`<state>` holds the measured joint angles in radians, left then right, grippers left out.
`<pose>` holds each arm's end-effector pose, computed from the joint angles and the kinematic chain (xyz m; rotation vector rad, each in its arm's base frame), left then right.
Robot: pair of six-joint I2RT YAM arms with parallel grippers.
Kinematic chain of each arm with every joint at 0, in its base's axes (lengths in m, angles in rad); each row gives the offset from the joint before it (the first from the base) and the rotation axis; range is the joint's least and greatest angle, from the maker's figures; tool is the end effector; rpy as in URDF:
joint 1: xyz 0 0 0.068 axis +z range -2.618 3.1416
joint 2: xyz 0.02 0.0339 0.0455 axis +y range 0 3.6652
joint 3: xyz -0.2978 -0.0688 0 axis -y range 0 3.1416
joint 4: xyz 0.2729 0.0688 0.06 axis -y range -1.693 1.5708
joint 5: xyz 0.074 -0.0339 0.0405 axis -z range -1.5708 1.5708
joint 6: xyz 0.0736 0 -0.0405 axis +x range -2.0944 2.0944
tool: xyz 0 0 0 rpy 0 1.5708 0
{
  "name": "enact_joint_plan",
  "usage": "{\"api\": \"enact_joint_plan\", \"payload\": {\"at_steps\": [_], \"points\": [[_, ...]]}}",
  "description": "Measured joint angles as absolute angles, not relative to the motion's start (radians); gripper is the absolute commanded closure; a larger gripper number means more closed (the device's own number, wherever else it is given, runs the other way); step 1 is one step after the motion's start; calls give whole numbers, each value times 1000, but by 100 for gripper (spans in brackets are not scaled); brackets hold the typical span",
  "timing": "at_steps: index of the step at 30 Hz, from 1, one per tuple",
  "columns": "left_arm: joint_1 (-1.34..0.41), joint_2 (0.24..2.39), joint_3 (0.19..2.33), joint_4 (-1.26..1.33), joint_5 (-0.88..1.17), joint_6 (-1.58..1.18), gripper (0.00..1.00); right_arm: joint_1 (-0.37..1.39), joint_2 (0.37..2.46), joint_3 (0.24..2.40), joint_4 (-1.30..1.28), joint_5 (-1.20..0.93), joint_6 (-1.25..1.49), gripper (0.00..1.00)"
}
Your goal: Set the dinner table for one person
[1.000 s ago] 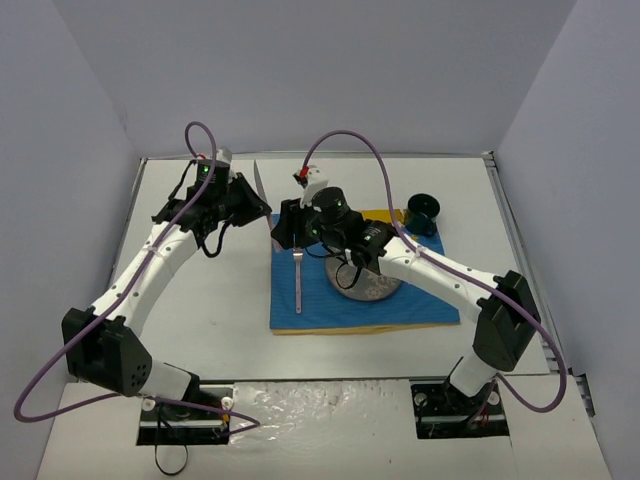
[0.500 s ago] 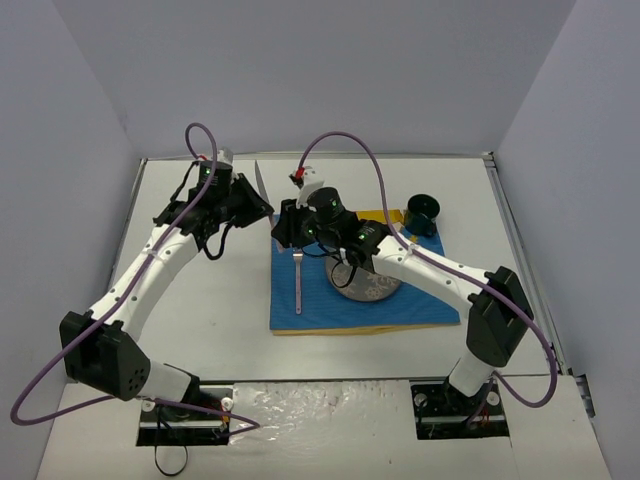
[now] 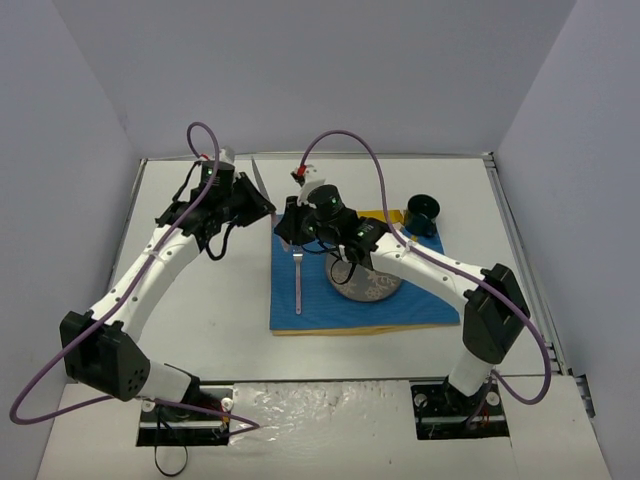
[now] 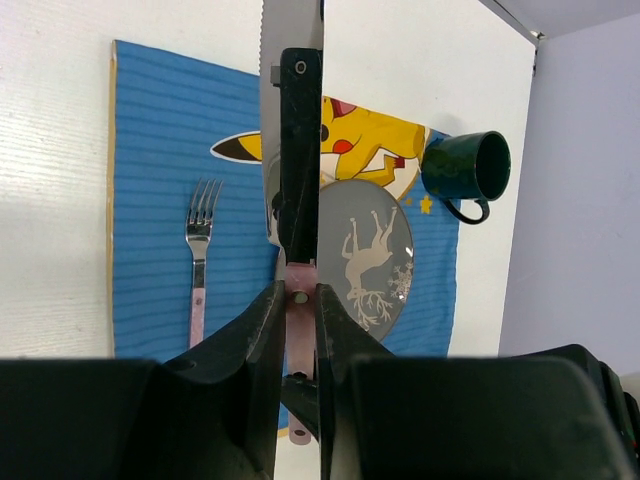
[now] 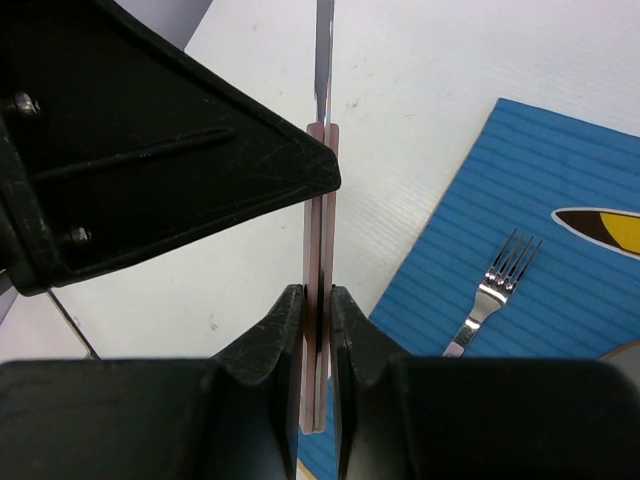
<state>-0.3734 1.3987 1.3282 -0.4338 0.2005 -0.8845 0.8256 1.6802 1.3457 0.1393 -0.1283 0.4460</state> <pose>0.3423 -0.1499 0.3769 -0.4318 2.1720 -0.9475 0.3146 0.3549 0.3481 -0.4523 1.8284 1.0149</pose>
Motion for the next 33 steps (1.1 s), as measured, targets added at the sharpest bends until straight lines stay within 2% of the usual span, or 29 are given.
{"api": "enact_joint_plan", "payload": {"at_steps": [1,2,5,7,11,13,22,27,33], "points": [[-375,1399,1327,-430,200,-884,86,823,1680,1345,139,-130,448,100],[-376,1399,1324,-426,199,-884,69,821,1679,1344,139,-132,450,100],[-382,1399,1312,-417,199,-877,44,808,1670,1323,146,-138,457,100],[-386,1399,1306,-423,201,-869,33,787,1651,1282,159,-138,463,100],[-390,1397,1303,-444,190,-840,20,719,1584,1166,152,-134,478,100],[-391,1393,1303,-460,179,-820,15,684,1538,1101,141,-128,484,100],[-391,1345,1300,-512,83,-629,14,444,1242,794,12,-119,494,100],[-379,1326,1246,-510,44,-533,14,280,1155,721,-95,-134,464,100],[-343,1331,1146,-492,21,-460,14,177,1156,712,-205,-176,393,100]]}}
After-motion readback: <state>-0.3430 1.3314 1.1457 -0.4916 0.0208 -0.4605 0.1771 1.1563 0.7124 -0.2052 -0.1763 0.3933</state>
